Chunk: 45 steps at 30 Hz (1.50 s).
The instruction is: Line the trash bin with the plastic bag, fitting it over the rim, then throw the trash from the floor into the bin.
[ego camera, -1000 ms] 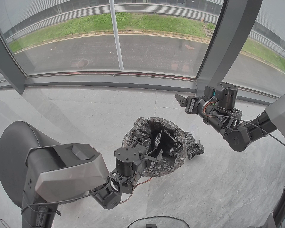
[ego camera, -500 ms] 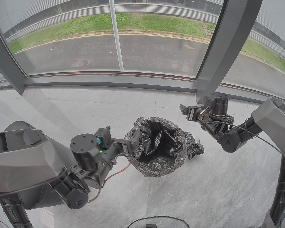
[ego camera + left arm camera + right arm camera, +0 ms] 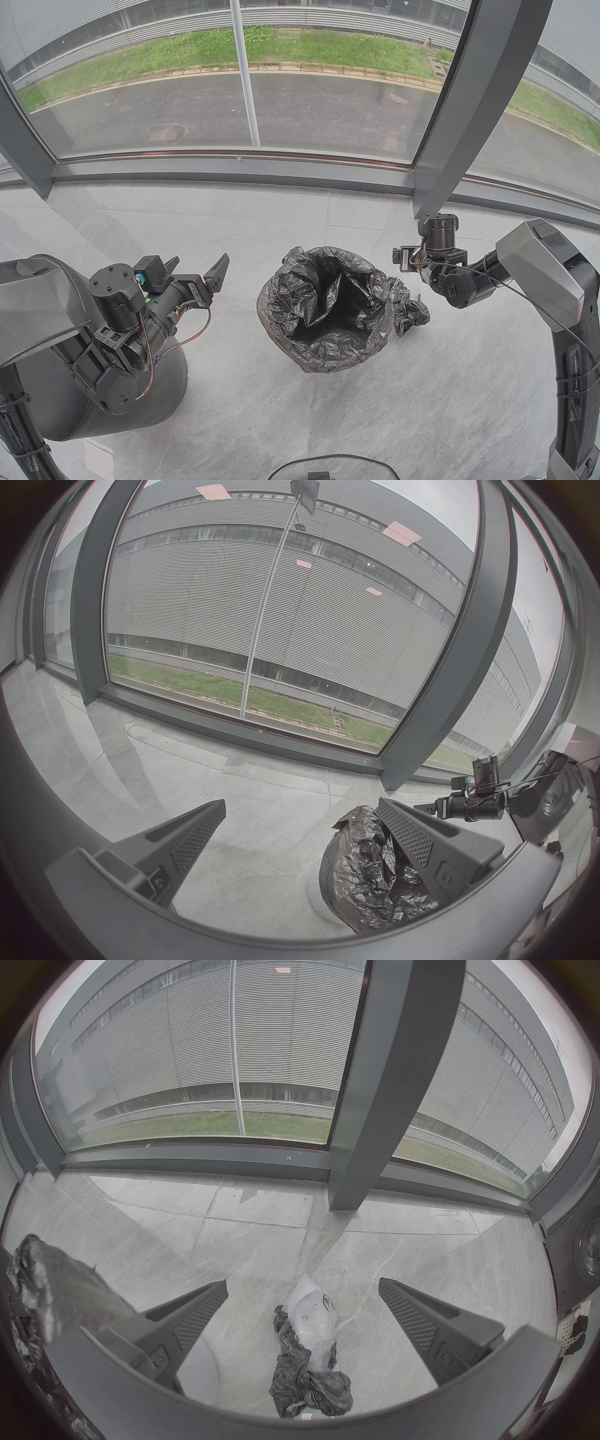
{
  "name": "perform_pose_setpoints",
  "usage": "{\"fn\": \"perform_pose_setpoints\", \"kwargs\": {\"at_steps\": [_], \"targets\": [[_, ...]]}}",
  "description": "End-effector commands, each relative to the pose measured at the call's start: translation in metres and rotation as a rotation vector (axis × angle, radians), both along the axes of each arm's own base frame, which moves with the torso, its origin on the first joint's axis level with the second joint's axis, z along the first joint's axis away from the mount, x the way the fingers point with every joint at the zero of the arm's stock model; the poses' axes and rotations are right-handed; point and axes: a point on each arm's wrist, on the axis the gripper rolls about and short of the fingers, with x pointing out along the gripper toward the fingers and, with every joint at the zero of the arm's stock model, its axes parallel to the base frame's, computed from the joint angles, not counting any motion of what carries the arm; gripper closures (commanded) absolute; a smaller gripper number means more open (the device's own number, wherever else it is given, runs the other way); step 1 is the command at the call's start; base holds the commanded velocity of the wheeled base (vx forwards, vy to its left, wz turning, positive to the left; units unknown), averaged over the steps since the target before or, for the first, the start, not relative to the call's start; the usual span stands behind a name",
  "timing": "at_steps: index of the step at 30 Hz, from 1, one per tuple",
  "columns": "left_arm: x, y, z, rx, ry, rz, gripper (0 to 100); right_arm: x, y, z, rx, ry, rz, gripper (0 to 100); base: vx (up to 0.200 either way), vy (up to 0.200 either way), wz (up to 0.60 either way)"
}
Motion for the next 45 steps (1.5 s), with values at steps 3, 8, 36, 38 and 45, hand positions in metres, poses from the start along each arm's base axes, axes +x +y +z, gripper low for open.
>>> {"fn": "perform_pose_setpoints", "kwargs": {"at_steps": [3,8,36,38,45], "targets": [[0.002,0.016,0.004,-0.005,-0.010,0.016,0,0.038,-0.004,-0.040,-0.049,0.085,-0.061,0,0.000,0.000,0.00],[0.005,0.015,-0.002,0.000,0.007,0.015,0,0.039,-0.005,-0.047,-0.068,0.128,-0.051,0,0.000,0.000,0.00],[0.012,0.011,-0.024,0.020,0.065,0.018,0,0.060,-0.019,-0.121,-0.146,0.341,0.037,0,0.000,0.000,0.00],[0.012,0.011,-0.023,0.020,0.063,0.018,0,0.060,-0.019,-0.120,-0.146,0.340,0.037,0,0.000,0.000,0.00],[0.012,0.011,-0.023,0.020,0.063,0.019,0,0.060,-0.022,-0.122,-0.145,0.347,0.028,100,0.000,0.000,0.00]]}}
